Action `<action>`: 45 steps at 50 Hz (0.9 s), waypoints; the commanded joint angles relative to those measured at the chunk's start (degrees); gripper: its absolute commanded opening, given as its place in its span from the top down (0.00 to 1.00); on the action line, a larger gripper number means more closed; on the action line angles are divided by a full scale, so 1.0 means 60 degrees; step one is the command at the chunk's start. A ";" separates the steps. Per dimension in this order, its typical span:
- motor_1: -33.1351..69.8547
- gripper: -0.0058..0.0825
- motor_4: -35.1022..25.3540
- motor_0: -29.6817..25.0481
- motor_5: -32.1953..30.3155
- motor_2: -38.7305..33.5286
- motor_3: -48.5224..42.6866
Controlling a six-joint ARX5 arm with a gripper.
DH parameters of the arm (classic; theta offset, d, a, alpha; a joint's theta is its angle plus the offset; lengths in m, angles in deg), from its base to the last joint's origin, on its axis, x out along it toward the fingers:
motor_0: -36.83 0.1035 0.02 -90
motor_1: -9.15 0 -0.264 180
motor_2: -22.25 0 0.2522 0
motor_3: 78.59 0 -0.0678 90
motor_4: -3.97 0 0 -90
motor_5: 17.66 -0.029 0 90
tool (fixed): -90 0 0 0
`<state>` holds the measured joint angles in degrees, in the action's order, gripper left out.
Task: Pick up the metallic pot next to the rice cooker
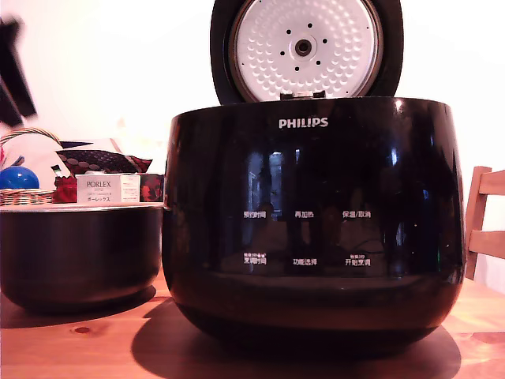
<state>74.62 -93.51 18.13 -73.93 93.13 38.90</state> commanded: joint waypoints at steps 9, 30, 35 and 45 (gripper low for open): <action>0.1359 0.29 0.0546 -0.0102 -0.0113 -0.0073 0.0066; 0.2659 0.31 0.0539 -0.0164 -0.0736 -0.0069 0.0291; 0.2663 0.39 0.0455 -0.0226 -0.0885 -0.0069 0.0452; 0.2663 0.63 0.0004 -0.0288 -0.0954 -0.0069 0.0430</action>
<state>90.29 -92.88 16.55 -79.42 93.11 41.37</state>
